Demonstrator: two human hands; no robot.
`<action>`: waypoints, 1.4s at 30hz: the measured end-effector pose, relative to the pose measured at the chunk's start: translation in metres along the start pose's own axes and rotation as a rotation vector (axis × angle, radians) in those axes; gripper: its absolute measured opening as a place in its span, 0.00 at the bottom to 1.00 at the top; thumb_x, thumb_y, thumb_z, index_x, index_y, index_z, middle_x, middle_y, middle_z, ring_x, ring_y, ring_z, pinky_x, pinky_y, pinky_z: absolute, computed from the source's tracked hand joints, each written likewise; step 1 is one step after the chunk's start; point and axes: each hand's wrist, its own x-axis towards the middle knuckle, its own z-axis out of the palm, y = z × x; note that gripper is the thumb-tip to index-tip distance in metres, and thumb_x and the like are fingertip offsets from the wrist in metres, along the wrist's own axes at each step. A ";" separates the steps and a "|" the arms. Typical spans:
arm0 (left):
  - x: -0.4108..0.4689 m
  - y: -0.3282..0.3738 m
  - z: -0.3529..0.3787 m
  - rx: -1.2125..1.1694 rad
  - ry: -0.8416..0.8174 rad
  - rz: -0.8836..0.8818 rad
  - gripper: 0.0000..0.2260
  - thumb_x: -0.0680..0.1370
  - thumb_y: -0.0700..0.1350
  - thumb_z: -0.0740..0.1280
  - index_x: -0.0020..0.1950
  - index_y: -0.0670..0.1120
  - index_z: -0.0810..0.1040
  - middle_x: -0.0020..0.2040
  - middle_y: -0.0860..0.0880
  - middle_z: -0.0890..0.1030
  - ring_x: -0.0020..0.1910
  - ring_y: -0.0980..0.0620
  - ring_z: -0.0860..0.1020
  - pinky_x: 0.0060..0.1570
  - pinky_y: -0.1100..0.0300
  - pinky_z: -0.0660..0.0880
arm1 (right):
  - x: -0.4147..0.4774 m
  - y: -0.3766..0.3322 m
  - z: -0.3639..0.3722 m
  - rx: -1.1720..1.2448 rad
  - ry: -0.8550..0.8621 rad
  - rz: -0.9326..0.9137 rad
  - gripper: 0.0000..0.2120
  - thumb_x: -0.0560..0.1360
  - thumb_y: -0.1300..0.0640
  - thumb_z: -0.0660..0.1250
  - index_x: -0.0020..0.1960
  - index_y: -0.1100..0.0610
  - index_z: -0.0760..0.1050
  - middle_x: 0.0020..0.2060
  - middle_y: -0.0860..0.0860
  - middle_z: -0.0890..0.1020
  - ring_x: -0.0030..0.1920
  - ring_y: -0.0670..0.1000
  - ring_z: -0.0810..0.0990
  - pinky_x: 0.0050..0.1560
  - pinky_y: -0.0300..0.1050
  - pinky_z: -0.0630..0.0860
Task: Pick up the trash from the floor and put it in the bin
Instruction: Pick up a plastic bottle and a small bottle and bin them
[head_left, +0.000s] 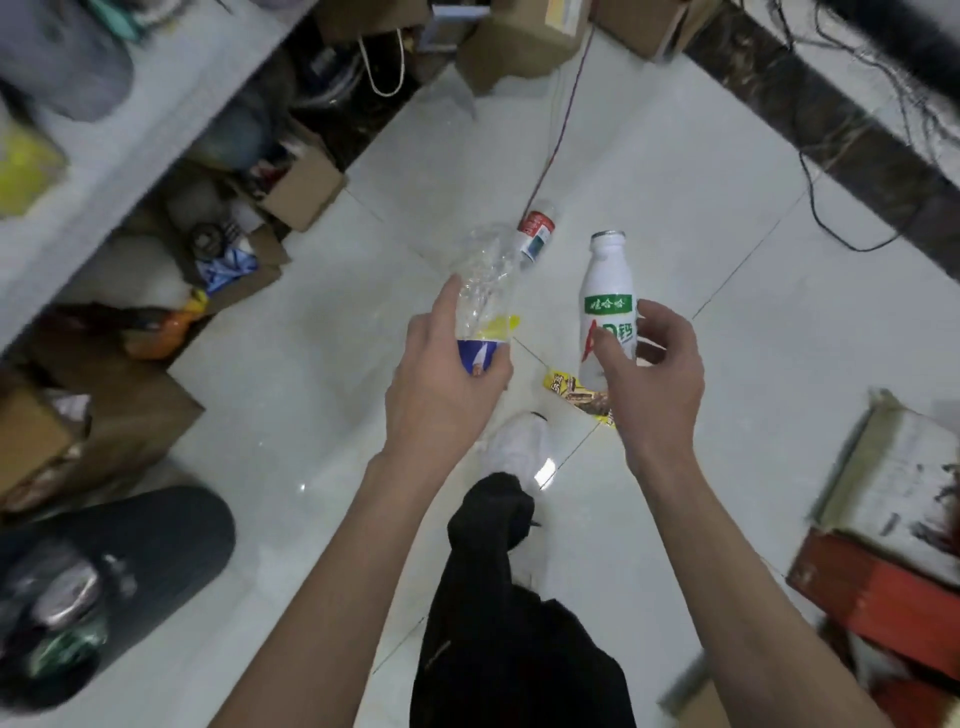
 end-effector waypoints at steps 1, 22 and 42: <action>-0.017 0.009 -0.019 0.007 0.013 -0.002 0.34 0.75 0.58 0.70 0.78 0.60 0.57 0.62 0.52 0.72 0.50 0.54 0.75 0.50 0.54 0.78 | -0.019 -0.019 -0.007 0.028 -0.006 0.003 0.19 0.73 0.54 0.75 0.63 0.50 0.77 0.53 0.43 0.81 0.45 0.33 0.79 0.39 0.30 0.76; -0.250 -0.166 -0.287 -0.088 0.393 -0.326 0.33 0.77 0.58 0.69 0.78 0.56 0.58 0.71 0.52 0.71 0.60 0.55 0.75 0.55 0.53 0.76 | -0.344 -0.081 0.131 -0.001 -0.418 -0.132 0.21 0.72 0.54 0.75 0.65 0.53 0.77 0.50 0.43 0.81 0.53 0.50 0.83 0.57 0.58 0.81; -0.309 -0.525 -0.435 -0.064 0.415 -0.492 0.28 0.76 0.57 0.69 0.73 0.50 0.67 0.63 0.49 0.73 0.51 0.53 0.73 0.43 0.62 0.68 | -0.585 0.081 0.341 -0.227 -0.519 -0.076 0.19 0.75 0.56 0.75 0.64 0.48 0.77 0.51 0.39 0.82 0.48 0.37 0.82 0.48 0.37 0.79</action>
